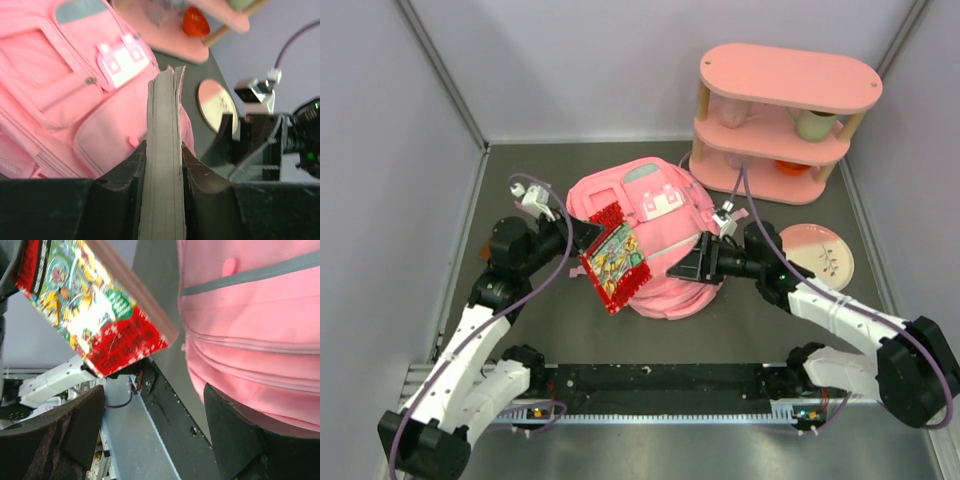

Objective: Pack the student bag
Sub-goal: Pick up the book from the center of the board, then place the book in the student bag.

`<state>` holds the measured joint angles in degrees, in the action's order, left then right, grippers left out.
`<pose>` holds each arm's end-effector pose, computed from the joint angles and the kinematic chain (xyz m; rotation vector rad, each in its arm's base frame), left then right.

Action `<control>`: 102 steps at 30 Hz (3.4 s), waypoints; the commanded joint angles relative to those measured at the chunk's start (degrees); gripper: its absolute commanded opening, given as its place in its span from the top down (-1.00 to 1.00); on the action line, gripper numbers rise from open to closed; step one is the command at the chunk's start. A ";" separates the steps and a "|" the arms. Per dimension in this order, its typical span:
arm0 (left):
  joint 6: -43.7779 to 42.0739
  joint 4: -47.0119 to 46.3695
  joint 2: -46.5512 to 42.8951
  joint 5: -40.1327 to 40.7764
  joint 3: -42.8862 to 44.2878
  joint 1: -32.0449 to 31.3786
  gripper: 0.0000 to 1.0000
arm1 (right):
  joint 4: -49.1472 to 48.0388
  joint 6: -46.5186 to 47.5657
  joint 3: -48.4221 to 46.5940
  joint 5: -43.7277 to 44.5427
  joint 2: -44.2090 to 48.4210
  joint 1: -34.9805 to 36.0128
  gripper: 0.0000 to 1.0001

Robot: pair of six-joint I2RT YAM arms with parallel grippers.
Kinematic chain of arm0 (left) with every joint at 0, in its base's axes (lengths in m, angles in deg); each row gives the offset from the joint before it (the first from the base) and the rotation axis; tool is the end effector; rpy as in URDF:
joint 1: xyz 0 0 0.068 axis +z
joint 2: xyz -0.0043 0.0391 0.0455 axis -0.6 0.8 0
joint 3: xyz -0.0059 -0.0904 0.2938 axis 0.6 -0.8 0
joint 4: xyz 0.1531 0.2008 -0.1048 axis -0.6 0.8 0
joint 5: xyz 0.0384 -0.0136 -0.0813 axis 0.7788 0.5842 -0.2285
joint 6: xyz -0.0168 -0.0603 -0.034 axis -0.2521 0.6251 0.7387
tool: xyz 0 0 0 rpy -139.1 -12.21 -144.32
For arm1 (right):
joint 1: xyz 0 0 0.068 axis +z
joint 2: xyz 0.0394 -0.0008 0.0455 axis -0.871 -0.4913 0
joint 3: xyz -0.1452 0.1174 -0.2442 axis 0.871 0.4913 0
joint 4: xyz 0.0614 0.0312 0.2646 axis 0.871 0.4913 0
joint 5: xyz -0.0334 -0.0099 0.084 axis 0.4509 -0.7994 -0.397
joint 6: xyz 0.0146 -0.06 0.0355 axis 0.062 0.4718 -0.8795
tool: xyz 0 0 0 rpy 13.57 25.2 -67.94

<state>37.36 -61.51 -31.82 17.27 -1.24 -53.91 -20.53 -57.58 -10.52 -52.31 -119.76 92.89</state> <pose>0.1871 -0.0817 0.3408 0.0085 1.8656 -1.0140 0.1979 0.1656 0.2497 -0.1193 2.2197 1.4928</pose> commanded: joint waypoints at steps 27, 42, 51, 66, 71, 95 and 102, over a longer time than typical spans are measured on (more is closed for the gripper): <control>26.39 -45.77 -6.31 7.47 -15.92 -0.10 1.00 | -60.84 -36.65 -0.16 7.32 -23.34 10.58 -0.98; 21.22 -37.28 -4.64 5.71 -13.74 -0.10 0.19 | -65.79 -35.18 2.55 9.59 -21.51 10.58 1.00; -0.14 -1.67 -5.08 12.74 -2.39 -0.10 -0.97 | -0.96 -9.87 2.14 32.86 11.51 9.87 1.00; -22.38 9.16 10.45 25.40 11.32 -23.55 -0.97 | 42.06 -5.01 -4.37 74.72 41.96 9.52 1.00; -30.02 11.52 20.48 21.62 16.59 -33.84 -0.82 | 47.43 -3.08 -7.45 81.31 45.03 9.52 1.00; -34.69 17.68 43.87 6.24 26.00 -39.74 -0.15 | 51.22 -5.79 -8.33 82.64 46.18 9.52 1.00; -34.25 20.93 48.00 10.80 28.02 -39.83 0.02 | 51.13 -6.32 -8.33 81.50 45.13 9.52 1.00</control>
<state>3.27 -42.61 14.34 25.33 23.77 -93.51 33.64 -62.74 -16.64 28.52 -73.89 102.66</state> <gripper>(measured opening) 0.517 0.215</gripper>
